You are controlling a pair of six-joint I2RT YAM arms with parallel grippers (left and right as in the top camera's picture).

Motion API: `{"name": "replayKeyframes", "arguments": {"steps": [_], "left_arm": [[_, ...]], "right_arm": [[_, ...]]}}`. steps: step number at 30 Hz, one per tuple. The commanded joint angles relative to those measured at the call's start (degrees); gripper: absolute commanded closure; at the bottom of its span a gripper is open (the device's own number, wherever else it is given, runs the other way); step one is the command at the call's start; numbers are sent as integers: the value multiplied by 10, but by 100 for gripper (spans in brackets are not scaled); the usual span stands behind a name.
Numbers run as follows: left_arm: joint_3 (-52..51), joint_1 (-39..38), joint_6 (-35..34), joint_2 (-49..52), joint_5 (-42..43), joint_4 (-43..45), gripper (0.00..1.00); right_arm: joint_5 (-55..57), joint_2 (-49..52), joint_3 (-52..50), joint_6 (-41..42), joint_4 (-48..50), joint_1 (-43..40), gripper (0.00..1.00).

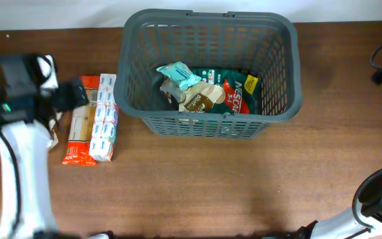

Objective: Pack container
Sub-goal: 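Reach the left gripper to the Kleenex tissue stack and grasp it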

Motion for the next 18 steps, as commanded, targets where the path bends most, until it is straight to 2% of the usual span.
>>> {"name": "replayKeyframes", "arguments": {"steps": [1, 4, 8, 18], "left_arm": [[75, 21, 11, 49, 133, -19, 1], [86, 18, 45, 63, 170, -19, 1], [86, 8, 91, 75, 169, -61, 1], [85, 9, 93, 91, 165, -78, 1]], "right_arm": [[-3, -3, -2, 3, 0, 2, 1], [-3, -3, -2, 3, 0, 2, 1], [-3, -3, -2, 3, 0, 2, 1], [-3, -3, -2, 3, 0, 2, 1]]}}
